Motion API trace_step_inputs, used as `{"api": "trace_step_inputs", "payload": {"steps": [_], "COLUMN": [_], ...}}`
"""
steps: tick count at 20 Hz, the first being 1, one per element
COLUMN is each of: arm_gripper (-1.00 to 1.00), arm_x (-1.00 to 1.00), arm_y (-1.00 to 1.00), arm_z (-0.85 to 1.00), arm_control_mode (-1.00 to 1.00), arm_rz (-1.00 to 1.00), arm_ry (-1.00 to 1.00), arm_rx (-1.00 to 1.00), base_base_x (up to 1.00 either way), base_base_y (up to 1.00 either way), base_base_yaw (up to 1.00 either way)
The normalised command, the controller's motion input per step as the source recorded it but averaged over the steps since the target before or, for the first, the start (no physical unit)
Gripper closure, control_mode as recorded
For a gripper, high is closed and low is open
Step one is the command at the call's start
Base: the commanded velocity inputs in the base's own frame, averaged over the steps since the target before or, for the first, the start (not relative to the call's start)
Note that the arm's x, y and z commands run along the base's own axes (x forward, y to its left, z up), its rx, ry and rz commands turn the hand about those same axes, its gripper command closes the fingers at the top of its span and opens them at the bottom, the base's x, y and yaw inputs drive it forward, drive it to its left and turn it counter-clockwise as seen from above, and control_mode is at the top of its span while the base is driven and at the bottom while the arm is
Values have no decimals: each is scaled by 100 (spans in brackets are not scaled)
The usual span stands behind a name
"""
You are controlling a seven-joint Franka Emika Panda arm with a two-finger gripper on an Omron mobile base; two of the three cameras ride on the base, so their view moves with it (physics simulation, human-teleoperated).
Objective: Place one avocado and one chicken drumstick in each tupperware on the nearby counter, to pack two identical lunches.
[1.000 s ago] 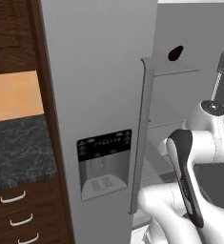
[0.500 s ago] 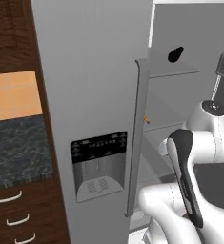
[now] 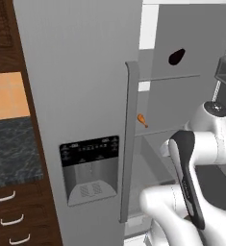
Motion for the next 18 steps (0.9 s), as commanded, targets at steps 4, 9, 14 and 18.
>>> {"api": "trace_step_inputs", "payload": {"steps": [4, 9, 14, 18], "arm_gripper": [-100, -100, -100, -100], "arm_x": [8, 55, 66, 93], "arm_y": [0, -16, -33, -11], "arm_z": [-2, -14, -3, 0], "arm_control_mode": [-100, -100, -100, -100], "arm_rz": [0, 1, 11, 20], "arm_ry": [0, -5, -1, 0], "arm_rx": [0, 0, 1, 0], "base_base_x": [33, 0, 0, 0], "base_base_y": [-1, 0, 0, 0], "base_base_yaw": [5, 0, 0, 0]}}
